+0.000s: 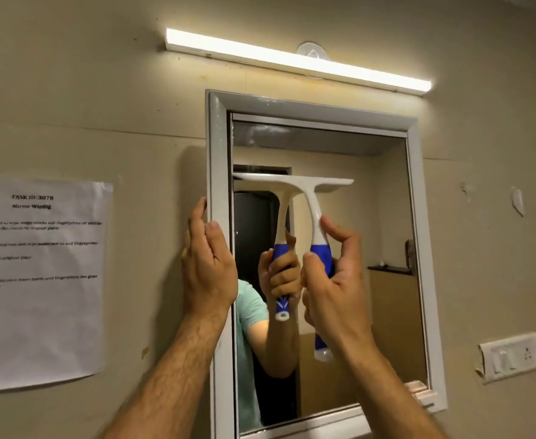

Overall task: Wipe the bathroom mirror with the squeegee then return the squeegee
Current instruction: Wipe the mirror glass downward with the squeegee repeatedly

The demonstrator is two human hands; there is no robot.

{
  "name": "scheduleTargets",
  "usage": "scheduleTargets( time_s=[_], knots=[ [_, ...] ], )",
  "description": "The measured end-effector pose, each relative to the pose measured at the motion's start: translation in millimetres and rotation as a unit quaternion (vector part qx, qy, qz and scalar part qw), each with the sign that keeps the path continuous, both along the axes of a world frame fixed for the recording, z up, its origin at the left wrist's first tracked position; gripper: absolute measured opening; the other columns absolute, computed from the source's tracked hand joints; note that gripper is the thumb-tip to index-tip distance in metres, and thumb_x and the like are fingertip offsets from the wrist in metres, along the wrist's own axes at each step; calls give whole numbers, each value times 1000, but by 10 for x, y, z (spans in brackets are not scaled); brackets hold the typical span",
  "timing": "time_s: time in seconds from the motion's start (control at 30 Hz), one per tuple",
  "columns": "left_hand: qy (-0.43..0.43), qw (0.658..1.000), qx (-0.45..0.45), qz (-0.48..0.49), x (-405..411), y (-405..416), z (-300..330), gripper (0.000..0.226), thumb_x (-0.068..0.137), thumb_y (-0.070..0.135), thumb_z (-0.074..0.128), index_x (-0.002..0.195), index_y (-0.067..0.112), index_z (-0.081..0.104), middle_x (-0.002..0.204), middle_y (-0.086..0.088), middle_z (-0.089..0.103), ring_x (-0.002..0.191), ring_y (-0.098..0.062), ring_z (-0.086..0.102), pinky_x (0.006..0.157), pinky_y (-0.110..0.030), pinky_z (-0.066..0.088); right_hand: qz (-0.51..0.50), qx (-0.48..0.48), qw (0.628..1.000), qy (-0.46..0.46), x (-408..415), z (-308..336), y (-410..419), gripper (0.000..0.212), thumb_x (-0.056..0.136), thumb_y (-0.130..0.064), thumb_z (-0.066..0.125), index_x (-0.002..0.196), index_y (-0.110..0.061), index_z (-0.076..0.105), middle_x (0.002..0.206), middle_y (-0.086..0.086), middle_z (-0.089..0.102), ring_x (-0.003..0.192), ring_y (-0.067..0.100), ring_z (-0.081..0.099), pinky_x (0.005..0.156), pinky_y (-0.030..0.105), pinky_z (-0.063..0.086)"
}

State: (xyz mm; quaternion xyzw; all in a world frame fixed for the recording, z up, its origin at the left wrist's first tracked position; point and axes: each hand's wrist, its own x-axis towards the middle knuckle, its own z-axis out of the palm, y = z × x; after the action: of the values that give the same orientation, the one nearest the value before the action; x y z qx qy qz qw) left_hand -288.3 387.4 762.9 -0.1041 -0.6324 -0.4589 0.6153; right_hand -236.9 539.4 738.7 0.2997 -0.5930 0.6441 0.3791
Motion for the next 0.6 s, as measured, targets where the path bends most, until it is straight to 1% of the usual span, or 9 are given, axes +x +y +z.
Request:
scheduleTargets(
  time_s=[0.07, 0.1, 0.2, 0.23, 0.27, 0.3, 0.33, 0.47, 0.6],
  knots=[
    [6, 1000, -2, -4, -33, -17, -2, 42, 106, 29, 27, 148, 25, 32, 145, -3, 47, 125, -16, 50, 79, 1, 32, -20, 17, 1000, 3, 4, -20, -46, 41, 96, -5, 52, 115, -39, 41, 72, -8, 65, 55, 7, 63, 51, 12, 50],
    [7, 1000, -3, -8, -47, -24, -6, 43, 106, 31, 26, 148, 26, 31, 144, -3, 48, 124, -16, 51, 79, -1, 32, -30, 24, 999, 3, 9, -62, -58, 41, 96, -6, 52, 115, -39, 39, 75, -11, 65, 58, 6, 64, 53, 11, 50],
    [3, 1000, 8, -23, -48, -30, -2, 42, 106, 29, 27, 148, 27, 33, 145, -1, 47, 122, -10, 50, 74, 3, 34, -40, 42, 998, -19, 35, -292, -62, 40, 96, -8, 51, 111, -43, 37, 79, -38, 62, 59, 0, 64, 52, 10, 49],
    [4, 999, 14, -30, -40, -29, -2, 42, 107, 27, 27, 148, 25, 34, 146, 0, 46, 123, -7, 47, 75, 7, 32, -39, 47, 997, -36, 44, -405, -49, 42, 96, -9, 52, 111, -46, 37, 81, -31, 64, 60, 2, 65, 53, 12, 51],
    [5, 999, 18, -37, -33, -31, -3, 41, 107, 25, 28, 148, 24, 35, 147, 1, 45, 123, -2, 43, 77, 11, 28, -41, 51, 996, -53, 49, -527, -34, 45, 96, -10, 52, 110, -49, 36, 81, -17, 67, 63, 4, 67, 54, 15, 53],
    [7, 999, 23, -46, -24, -28, 4, 41, 107, 24, 28, 147, 24, 36, 148, 2, 44, 123, 2, 39, 78, 13, 25, -44, 52, 995, -66, 72, -635, -19, 48, 96, -10, 53, 110, -52, 36, 80, -6, 65, 67, 7, 68, 55, 18, 54],
    [9, 998, 27, -53, -21, -34, 0, 41, 107, 23, 27, 147, 24, 37, 148, 3, 43, 123, 3, 37, 80, 14, 24, -48, 53, 994, -78, 101, -749, -5, 49, 95, -8, 54, 111, -52, 36, 80, -2, 61, 69, 7, 68, 56, 18, 55],
    [19, 996, 39, -72, -6, -40, 17, 39, 107, 19, 28, 143, 19, 43, 145, 4, 47, 125, 0, 41, 87, 11, 24, -60, 55, 991, -104, 240, -1068, 42, 43, 92, 2, 56, 107, -36, 44, 74, 0, 52, 59, 1, 62, 54, 13, 50],
    [9, 997, 39, -72, 7, -37, 17, 39, 107, 21, 29, 143, 19, 43, 145, 5, 47, 120, 7, 38, 85, 11, 25, -66, 38, 994, -82, 277, -897, 53, 45, 93, -2, 54, 110, -43, 44, 78, 3, 55, 57, 7, 61, 52, 17, 51]
  ],
)
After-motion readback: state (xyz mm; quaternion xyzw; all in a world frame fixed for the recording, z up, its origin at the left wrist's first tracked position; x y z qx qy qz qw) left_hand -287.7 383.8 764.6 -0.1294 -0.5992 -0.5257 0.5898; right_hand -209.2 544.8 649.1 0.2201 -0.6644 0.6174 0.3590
